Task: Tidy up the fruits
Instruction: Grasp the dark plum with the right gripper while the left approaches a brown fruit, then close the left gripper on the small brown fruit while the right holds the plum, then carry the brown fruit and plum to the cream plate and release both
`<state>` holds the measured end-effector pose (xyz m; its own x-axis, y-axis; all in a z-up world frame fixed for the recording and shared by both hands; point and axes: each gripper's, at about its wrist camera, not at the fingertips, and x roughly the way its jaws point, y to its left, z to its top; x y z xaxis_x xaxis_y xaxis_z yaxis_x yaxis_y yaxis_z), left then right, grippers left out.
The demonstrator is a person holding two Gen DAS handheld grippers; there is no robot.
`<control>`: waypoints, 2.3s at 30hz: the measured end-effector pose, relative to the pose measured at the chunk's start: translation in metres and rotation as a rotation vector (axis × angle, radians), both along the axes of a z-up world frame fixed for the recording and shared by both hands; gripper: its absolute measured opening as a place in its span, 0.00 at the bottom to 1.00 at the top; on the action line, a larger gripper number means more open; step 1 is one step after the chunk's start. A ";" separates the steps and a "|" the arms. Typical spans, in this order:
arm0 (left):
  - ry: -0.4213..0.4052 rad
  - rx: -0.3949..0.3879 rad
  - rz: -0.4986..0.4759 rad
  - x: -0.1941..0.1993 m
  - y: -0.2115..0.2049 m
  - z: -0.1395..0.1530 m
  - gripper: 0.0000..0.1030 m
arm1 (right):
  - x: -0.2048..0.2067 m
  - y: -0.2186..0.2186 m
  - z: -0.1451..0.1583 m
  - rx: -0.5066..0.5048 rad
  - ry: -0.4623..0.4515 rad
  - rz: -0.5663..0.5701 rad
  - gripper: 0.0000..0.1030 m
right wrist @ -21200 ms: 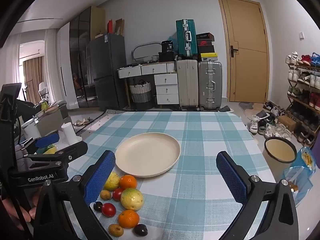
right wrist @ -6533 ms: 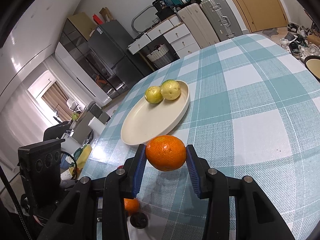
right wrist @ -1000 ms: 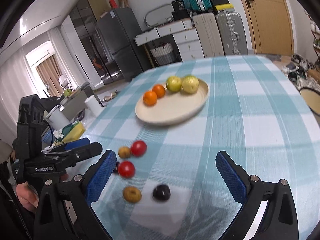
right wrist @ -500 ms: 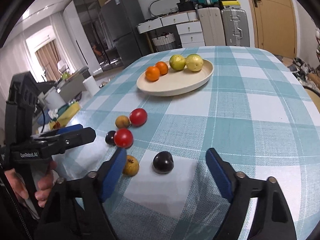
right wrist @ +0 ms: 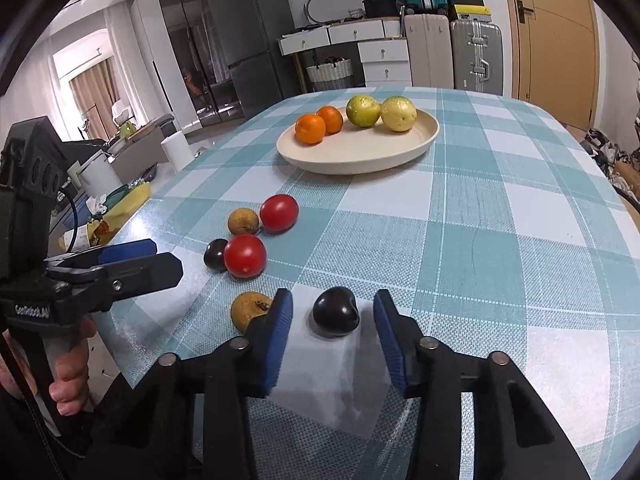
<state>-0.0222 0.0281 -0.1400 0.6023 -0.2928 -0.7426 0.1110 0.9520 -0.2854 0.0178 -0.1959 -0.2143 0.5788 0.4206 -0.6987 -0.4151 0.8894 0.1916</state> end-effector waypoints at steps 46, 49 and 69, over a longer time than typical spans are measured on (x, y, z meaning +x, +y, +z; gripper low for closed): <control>0.045 -0.001 -0.250 0.018 -0.067 -0.010 0.24 | -0.013 -0.041 0.013 0.148 -0.064 -0.032 0.24; 0.037 -0.016 -0.252 0.020 -0.064 -0.002 0.24 | -0.011 -0.040 0.015 0.147 -0.067 -0.027 0.24; -0.020 -0.117 -0.145 0.127 -0.007 0.051 0.24 | 0.066 -0.022 0.043 0.193 -0.058 0.030 0.24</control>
<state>0.1052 0.0214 -0.0886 0.5616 -0.4616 -0.6867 0.2516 0.8859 -0.3897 0.0842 -0.2181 -0.1714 0.6008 0.5609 -0.5696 -0.4560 0.8257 0.3321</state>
